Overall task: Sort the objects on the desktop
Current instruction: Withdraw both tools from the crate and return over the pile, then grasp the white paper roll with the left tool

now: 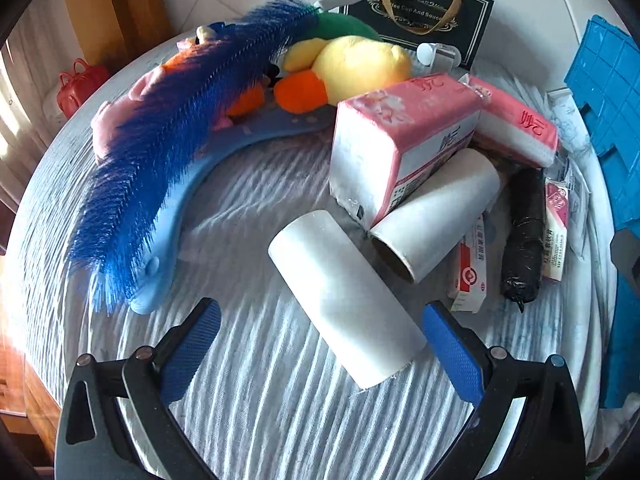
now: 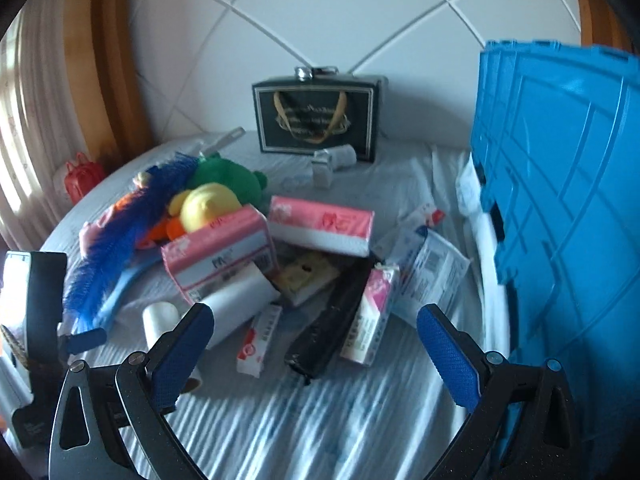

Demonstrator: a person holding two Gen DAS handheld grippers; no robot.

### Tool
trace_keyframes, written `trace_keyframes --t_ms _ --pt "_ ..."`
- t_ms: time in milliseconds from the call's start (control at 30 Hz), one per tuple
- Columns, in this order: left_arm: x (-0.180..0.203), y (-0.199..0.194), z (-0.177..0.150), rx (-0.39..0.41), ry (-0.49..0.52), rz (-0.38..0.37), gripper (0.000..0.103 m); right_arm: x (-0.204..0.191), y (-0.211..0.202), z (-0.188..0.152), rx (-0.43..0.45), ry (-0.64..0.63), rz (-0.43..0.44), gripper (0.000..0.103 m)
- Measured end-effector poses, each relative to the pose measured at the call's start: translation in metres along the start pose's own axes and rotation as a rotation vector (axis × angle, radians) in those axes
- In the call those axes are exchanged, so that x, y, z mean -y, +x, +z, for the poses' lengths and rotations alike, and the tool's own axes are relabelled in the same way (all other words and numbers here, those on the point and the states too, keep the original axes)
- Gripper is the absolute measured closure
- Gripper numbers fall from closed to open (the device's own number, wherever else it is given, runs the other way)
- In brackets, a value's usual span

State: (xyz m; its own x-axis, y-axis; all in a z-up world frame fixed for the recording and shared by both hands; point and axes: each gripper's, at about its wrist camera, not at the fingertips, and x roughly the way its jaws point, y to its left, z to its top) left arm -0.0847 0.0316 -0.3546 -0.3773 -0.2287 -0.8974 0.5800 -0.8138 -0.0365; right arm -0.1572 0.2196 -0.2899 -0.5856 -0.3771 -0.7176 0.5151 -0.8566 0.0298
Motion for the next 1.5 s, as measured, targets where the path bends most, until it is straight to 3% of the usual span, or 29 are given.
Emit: trace_keyframes --t_ms 167,267,333,433,567,633,733,767,833,933,1133,1300,1367,1500 --pt "0.001 0.025 0.0 -0.045 -0.049 -0.036 0.001 0.028 0.038 -0.006 -0.065 0.07 -0.059 0.0" --pt "0.004 0.041 -0.004 -0.079 -0.055 -0.02 0.001 0.043 0.061 -0.008 -0.115 0.094 -0.073 0.0" --pt "0.01 0.042 -0.007 -0.053 -0.019 0.031 0.0 0.047 0.073 -0.011 -0.153 0.1 -0.078 0.0" --pt "0.01 0.041 -0.007 -0.043 -0.011 0.018 0.0 0.051 0.084 -0.014 -0.182 0.117 -0.08 0.001" --pt "0.01 0.041 -0.006 -0.05 0.016 0.007 0.002 0.052 0.085 -0.012 -0.177 0.138 -0.059 0.023" --pt "0.009 0.038 -0.006 -0.038 0.021 0.004 0.011 0.05 0.086 -0.01 -0.17 0.134 -0.043 0.044" --pt "0.007 0.033 -0.004 -0.028 0.034 -0.007 0.034 0.048 0.089 -0.006 -0.176 0.152 0.017 0.062" --pt "0.006 0.031 -0.004 -0.025 0.038 -0.009 0.045 0.049 0.089 -0.007 -0.179 0.161 0.023 0.063" --pt "0.002 0.029 -0.003 -0.028 0.037 -0.02 0.052 0.051 0.09 -0.009 -0.19 0.169 0.021 0.083" --pt "0.002 0.028 -0.006 -0.021 0.052 -0.024 0.053 0.053 0.092 -0.015 -0.209 0.193 0.067 0.087" --pt "-0.001 0.025 -0.009 -0.031 0.04 -0.036 0.053 0.048 0.107 -0.007 -0.233 0.166 0.078 0.083" --pt "-0.003 0.02 -0.011 -0.033 0.041 -0.044 0.054 0.033 0.109 -0.008 -0.233 0.09 0.024 0.078" --pt "-0.004 0.014 -0.011 -0.025 0.042 -0.05 0.057 0.028 0.109 -0.009 -0.234 0.065 0.021 0.08" --pt "-0.006 -0.009 -0.008 0.029 0.048 -0.066 0.057 0.023 0.09 -0.008 -0.205 0.057 0.031 0.102"
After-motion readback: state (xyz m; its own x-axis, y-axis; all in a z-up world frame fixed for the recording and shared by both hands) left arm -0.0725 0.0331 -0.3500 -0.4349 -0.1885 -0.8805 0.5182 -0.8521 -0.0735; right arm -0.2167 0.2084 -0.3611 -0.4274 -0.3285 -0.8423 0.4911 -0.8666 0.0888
